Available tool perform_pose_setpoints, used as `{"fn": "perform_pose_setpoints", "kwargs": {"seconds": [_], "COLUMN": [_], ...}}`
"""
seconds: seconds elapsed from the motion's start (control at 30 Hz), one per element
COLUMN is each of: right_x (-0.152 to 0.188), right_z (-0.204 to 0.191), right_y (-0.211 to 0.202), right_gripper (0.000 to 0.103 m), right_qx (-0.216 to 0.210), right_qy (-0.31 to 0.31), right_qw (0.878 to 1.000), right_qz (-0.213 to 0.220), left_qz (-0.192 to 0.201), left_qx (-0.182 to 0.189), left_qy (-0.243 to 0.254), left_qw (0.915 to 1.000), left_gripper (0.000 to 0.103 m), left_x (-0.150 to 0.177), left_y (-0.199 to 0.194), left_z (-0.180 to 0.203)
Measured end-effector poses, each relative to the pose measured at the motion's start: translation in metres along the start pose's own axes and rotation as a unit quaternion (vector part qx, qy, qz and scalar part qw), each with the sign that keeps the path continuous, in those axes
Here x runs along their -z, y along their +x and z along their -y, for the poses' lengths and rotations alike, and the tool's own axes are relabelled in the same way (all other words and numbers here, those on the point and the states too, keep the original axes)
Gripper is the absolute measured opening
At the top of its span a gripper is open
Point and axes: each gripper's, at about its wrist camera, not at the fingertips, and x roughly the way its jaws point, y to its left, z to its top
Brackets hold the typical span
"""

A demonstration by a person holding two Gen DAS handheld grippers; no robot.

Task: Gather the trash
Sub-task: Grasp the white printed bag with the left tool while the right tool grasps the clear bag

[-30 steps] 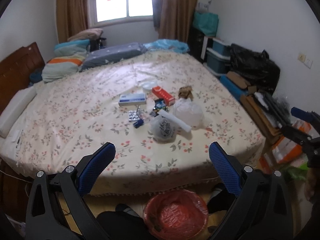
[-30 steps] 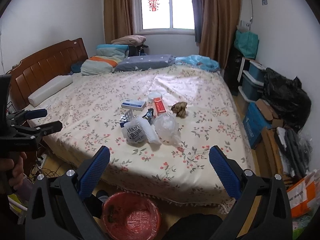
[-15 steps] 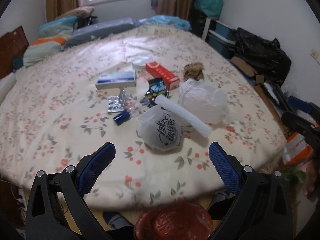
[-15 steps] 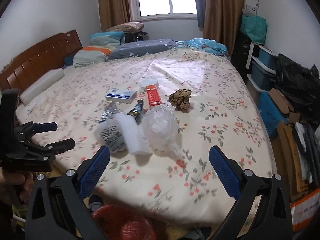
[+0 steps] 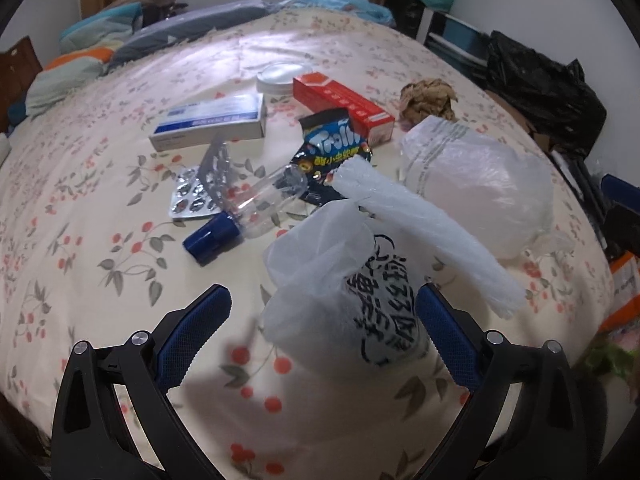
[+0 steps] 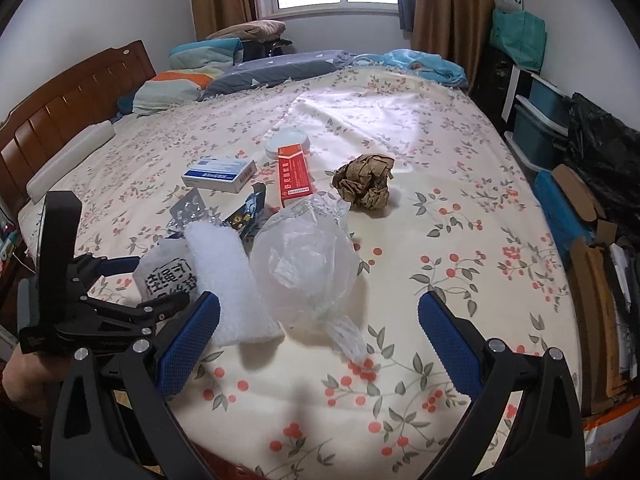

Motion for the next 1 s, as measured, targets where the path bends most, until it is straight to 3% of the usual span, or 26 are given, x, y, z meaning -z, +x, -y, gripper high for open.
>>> {"fn": "perform_pose_setpoints", "kwargs": {"seconds": [0.2,0.87,1.0], "right_x": [-0.002,-0.028,-0.027], "right_z": [0.003,-0.002,-0.002], "right_y": [0.02,0.127,0.138], "right_gripper": [0.098,0.092,0.078], "right_qx": [-0.005,-0.019,-0.033], "right_qy": [-0.001,-0.008,-0.007], "right_qw": [1.0,0.998,0.996], "right_qz": [-0.01,-0.063,-0.079], "left_qz": [0.0,-0.009,-0.006], "left_qx": [0.026,0.052,0.069], "left_qy": [-0.008,-0.01,-0.015], "left_qw": [0.9996,0.9985,0.9975], "left_gripper": [0.097,0.096,0.09], "left_x": [-0.004,-0.004,-0.003], "left_y": [0.017,0.035,0.039], "left_z": [0.0,-0.003,-0.003]}}
